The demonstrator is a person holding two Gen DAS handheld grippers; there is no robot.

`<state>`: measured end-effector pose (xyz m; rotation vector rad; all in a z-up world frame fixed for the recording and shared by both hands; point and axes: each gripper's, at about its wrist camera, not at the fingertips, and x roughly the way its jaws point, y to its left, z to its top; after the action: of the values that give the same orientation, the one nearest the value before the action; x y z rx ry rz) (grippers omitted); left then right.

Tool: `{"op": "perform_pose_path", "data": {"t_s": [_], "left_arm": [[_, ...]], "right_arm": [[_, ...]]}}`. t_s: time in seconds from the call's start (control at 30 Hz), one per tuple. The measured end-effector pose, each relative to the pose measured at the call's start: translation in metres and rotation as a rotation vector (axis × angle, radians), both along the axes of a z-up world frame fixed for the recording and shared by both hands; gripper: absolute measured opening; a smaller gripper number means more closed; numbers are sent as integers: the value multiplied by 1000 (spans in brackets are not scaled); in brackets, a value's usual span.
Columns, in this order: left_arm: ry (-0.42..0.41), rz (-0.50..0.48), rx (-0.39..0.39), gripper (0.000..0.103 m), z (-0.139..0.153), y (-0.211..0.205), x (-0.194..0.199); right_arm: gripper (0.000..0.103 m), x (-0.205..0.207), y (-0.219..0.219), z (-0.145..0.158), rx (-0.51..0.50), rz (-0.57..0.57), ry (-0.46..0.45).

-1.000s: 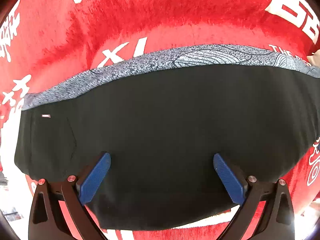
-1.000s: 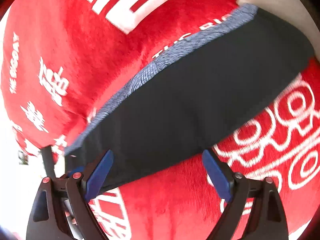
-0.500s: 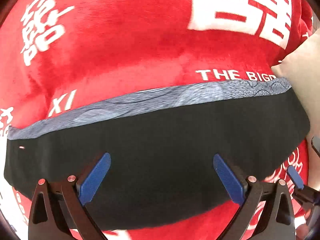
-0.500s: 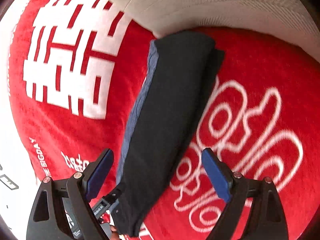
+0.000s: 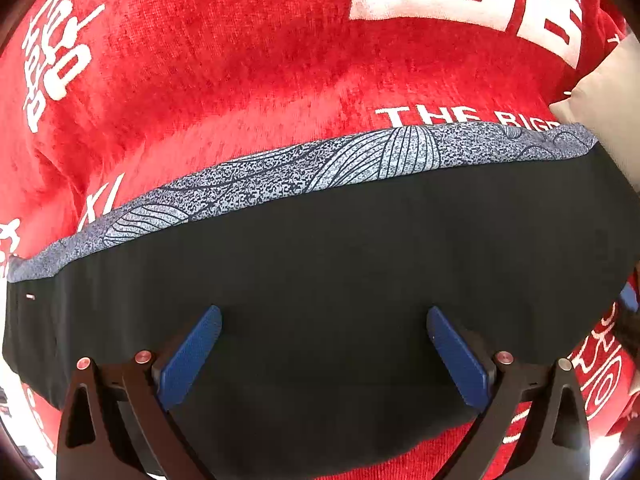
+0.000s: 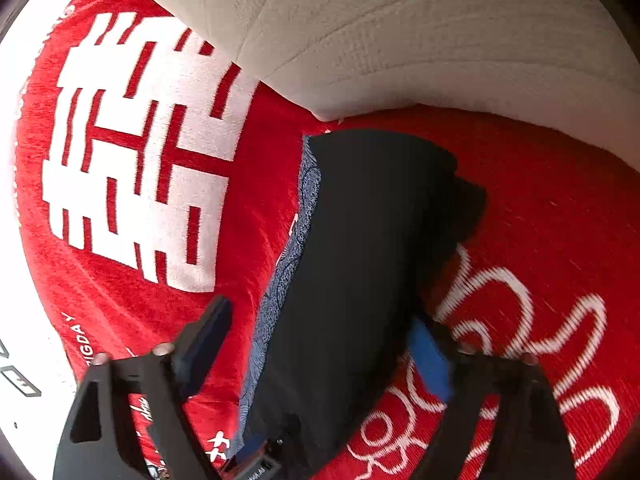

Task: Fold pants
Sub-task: 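Grasp the trousers' cuff end with the right tool and lift it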

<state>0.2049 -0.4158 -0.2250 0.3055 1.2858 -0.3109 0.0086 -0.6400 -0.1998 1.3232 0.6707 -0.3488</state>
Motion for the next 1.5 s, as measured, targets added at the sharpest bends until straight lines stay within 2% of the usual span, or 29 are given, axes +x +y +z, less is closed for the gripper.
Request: {"op": "perform_pose_path", "data": {"t_s": [0.03, 0.07, 0.1, 0.17, 0.23, 0.33, 0.4, 0.47, 0.6, 0.73, 0.8, 0.87, 0.93, 1.03, 1.17, 1.33, 1.4, 1.47, 1.5], "left_arm": [[2, 5, 1, 103, 0, 0, 0], [2, 8, 3, 103, 0, -1, 0], [1, 11, 8, 103, 0, -1, 0], [-4, 12, 20, 103, 3, -5, -5], [-21, 7, 38, 103, 4, -11, -7], [-92, -29, 74, 103, 3, -15, -14], [-154, -68, 102, 103, 3, -21, -23], [-178, -77, 104, 103, 6, -19, -26], [-170, -58, 48, 103, 3, -11, -26], [-181, -72, 16, 103, 4, -6, -28], [-146, -63, -45, 103, 4, 3, -23], [-70, -43, -116, 103, 5, 18, -14], [-54, -19, -109, 103, 14, 41, -9], [-74, 29, -108, 103, 30, 92, -3], [-98, 119, -33, 103, 40, 171, 11], [-107, 221, 61, 103, 34, 250, 29], [-95, 253, 71, 103, 30, 273, 34], [-85, 262, 61, 103, 28, 283, 36], [-79, 257, 51, 103, 28, 285, 37]], "right_arm": [[51, 2, -1, -1, 4, 6, 25], [38, 4, -2, -2, 4, 13, 58], [16, 4, -3, -3, -1, 19, 93], [15, 5, -3, 0, -25, 41, 121], [13, 10, 2, 14, -108, 91, 142], [12, 29, 25, 54, -305, 214, 138], [12, 39, 41, 76, -405, 288, 123], [12, 50, 62, 97, -487, 369, 96], [12, 69, 105, 123, -616, 518, 73], [12, 80, 144, 130, -682, 621, 68], [11, 86, 165, 132, -719, 674, 71], [11, 87, 184, 135, -746, 718, 69], [11, 92, 203, 137, -771, 760, 72], [11, 100, 229, 130, -823, 818, 95], [11, 108, 274, 104, -892, 894, 160], [15, 114, 346, 39, -1004, 1036, 309], [21, 108, 371, 21, -1087, 1066, 365], [24, 97, 395, 8, -1258, 1094, 419], [30, 93, 403, 8, -1303, 1110, 422]]}}
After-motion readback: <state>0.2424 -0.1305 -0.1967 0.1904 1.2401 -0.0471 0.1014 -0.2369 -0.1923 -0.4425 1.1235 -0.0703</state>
